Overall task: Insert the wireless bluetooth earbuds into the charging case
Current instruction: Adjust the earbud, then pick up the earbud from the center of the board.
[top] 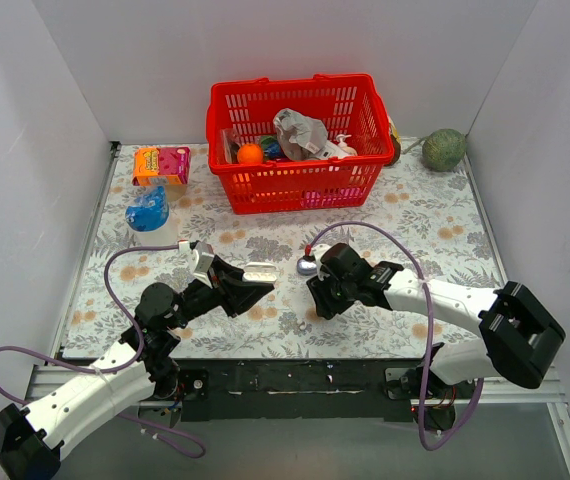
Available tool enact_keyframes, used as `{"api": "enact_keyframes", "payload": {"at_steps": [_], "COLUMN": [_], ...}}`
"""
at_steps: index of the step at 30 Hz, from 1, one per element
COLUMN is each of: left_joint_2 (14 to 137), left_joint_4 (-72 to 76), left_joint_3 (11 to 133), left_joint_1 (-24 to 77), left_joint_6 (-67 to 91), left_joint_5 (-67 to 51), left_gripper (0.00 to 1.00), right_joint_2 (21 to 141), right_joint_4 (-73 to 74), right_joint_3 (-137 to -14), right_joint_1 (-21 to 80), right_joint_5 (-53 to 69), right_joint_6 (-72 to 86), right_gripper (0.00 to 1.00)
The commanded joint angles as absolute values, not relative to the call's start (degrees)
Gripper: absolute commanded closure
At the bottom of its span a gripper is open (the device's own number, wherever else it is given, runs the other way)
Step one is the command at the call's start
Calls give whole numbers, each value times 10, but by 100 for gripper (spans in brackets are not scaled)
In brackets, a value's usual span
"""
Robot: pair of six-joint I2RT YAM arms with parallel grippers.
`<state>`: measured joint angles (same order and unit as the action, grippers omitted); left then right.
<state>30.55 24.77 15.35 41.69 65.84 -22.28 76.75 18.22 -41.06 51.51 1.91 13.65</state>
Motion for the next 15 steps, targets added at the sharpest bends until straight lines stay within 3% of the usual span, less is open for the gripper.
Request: {"api": "enact_keyframes", "payload": {"at_steps": [1, 15], "left_joint_2": [302, 309], "left_joint_4": [250, 255], "left_joint_3": [149, 149], "left_joint_1": [416, 416], "left_joint_6": [657, 660], "left_joint_5": [-222, -224], "left_gripper": [100, 100], "right_joint_2": [773, 780], "right_joint_4": [160, 151], "right_joint_3": [-412, -407], "right_joint_1": [518, 518], "right_joint_5": [23, 68], "right_joint_6": [129, 131], "right_gripper": [49, 49]}}
